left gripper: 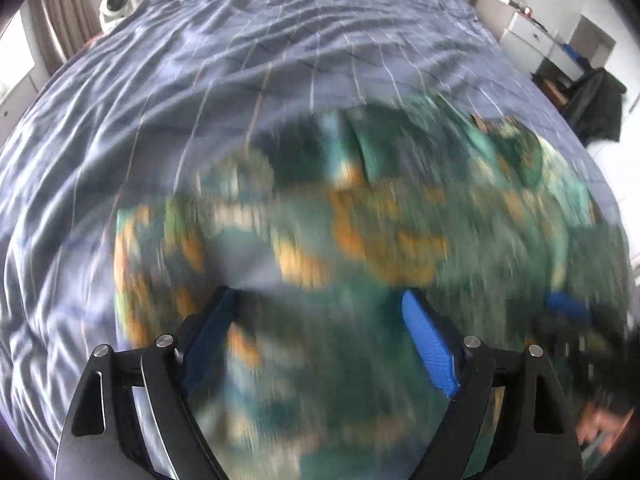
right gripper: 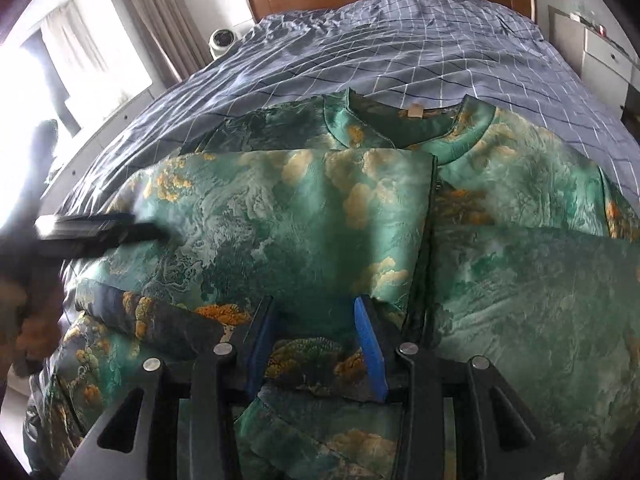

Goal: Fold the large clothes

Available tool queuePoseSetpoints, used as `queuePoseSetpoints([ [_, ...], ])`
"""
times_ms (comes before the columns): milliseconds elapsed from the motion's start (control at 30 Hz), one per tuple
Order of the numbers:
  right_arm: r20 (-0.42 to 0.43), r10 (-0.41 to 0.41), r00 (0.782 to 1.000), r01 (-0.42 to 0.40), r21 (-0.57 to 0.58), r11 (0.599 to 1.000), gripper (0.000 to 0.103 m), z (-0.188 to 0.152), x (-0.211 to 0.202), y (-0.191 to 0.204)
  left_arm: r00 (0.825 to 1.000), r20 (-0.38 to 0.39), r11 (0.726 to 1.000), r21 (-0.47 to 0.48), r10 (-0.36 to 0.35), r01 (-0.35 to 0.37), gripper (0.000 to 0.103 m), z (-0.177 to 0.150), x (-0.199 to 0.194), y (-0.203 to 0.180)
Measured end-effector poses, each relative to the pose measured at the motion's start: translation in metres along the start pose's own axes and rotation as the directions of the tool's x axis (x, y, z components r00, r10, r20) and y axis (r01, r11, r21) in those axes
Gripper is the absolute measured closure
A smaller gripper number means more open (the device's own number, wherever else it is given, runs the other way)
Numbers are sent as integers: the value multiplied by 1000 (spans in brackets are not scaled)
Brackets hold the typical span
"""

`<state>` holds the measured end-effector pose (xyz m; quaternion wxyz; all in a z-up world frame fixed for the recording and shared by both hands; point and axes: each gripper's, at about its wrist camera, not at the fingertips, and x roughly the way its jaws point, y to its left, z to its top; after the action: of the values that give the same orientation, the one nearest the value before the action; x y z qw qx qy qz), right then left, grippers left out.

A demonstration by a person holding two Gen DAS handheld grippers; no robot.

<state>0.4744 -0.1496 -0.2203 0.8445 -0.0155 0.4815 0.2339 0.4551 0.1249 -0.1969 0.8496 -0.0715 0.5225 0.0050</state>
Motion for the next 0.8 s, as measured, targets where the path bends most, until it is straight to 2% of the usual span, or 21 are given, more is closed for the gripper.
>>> queuePoseSetpoints([
  [133, 13, 8, 1000, -9, 18, 1000, 64, -3, -1, -1, 1000, 22, 999, -46, 7, -6, 17, 21, 3, 10],
  [233, 14, 6, 1000, -6, 15, 1000, 63, -3, -1, 0, 1000, 14, 997, -72, -7, 8, 17, 14, 5, 14],
  [567, -4, -38, 999, 38, -9, 999, 63, 1, 0, 8, 1000, 27, 1000, 19, -5, 4, 16, -61, -31, 2],
  [733, -14, -65, 998, 65, -8, 998, 63, 2, -4, 12, 999, -3, 999, 23, -39, 39, 13, -91, -48, -2],
  [800, -9, -80, 997, 80, -11, 997, 62, 0, -11, 16, 1000, -3, 999, 52, -15, 15, 13, -103, -57, -7],
])
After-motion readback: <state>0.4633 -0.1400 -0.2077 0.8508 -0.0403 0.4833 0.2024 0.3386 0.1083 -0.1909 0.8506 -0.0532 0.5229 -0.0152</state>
